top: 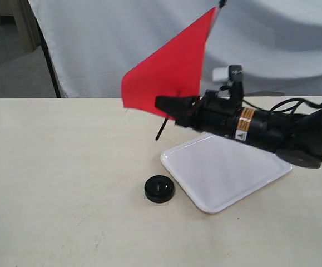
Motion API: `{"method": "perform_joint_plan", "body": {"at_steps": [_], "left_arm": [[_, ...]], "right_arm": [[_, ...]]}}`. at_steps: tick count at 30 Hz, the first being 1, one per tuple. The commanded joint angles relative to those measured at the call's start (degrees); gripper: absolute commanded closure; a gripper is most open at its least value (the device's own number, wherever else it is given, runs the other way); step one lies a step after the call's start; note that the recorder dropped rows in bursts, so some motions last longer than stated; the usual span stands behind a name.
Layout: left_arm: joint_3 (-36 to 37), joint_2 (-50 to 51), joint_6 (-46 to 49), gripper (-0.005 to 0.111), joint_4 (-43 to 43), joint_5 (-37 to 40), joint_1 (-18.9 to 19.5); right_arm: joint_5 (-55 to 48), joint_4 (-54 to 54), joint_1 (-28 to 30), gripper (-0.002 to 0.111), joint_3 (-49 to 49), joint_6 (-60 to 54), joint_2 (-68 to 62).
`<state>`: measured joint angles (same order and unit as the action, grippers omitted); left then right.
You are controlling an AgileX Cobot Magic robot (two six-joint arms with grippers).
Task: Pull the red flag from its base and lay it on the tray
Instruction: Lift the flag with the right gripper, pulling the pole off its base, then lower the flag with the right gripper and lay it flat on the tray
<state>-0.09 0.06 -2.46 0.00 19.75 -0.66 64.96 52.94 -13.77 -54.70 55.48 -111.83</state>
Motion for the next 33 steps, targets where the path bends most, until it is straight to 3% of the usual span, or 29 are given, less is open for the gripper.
{"method": "perform_joint_plan", "body": {"at_steps": [1,4,9,22,33], "left_arm": [[0.1,-0.1,0.1,0.107,0.0,-0.2,-0.4],[0.1,-0.1,0.1,0.107,0.0,-0.2,-0.4],[0.1,-0.1,0.1,0.107,0.0,-0.2,-0.4],[0.1,-0.1,0.1,0.107,0.0,-0.2,-0.4],[0.1,-0.1,0.1,0.107,0.0,-0.2,-0.4]], "right_arm": [[-1.9,1.6,6.5,0.109,-0.2,14.4,1.8],[-8.5,4.0,9.7,0.109,1.0,24.3,1.3],[-17.0,1.7,11.6,0.109,5.5,28.4,-0.6],[-9.8,-8.2,7.4,0.109,6.8,31.8,-14.7],[-6.9,-7.2,7.0,0.109,6.8,32.3,-9.8]]}}
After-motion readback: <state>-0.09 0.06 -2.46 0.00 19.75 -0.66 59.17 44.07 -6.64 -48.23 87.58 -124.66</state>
